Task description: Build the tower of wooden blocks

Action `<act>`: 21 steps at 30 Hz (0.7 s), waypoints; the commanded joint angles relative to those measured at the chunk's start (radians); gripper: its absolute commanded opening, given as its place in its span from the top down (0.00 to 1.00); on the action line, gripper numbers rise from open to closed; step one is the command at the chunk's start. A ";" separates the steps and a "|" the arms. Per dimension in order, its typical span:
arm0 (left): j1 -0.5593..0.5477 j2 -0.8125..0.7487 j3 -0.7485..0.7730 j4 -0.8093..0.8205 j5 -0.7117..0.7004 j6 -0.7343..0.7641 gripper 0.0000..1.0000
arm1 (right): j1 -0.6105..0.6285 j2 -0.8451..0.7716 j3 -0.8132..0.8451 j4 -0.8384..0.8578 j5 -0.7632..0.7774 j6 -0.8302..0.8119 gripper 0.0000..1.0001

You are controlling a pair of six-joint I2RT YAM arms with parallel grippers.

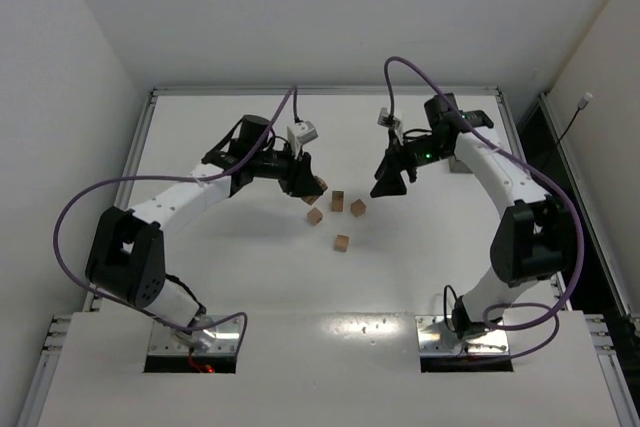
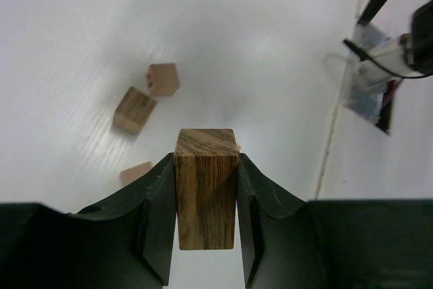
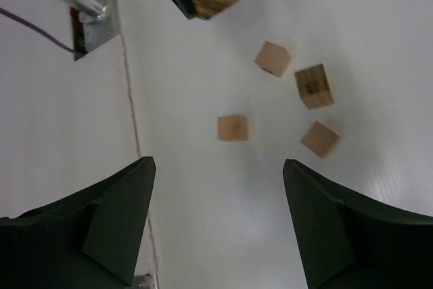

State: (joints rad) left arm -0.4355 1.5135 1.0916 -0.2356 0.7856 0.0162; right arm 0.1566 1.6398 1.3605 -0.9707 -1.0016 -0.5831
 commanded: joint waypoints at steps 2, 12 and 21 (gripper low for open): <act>-0.008 -0.050 0.004 0.174 0.168 -0.191 1.00 | 0.066 0.020 0.101 -0.068 -0.172 -0.104 0.29; -0.017 -0.088 -0.015 0.315 0.264 -0.329 1.00 | 0.113 0.184 0.294 -0.207 -0.270 -0.173 0.30; -0.054 -0.088 -0.015 0.369 0.285 -0.374 1.00 | 0.123 0.241 0.379 -0.281 -0.344 -0.201 0.34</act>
State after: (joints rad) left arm -0.4736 1.4624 1.0782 0.0654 1.0306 -0.3393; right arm 0.2703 1.8828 1.6867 -1.2186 -1.2423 -0.7296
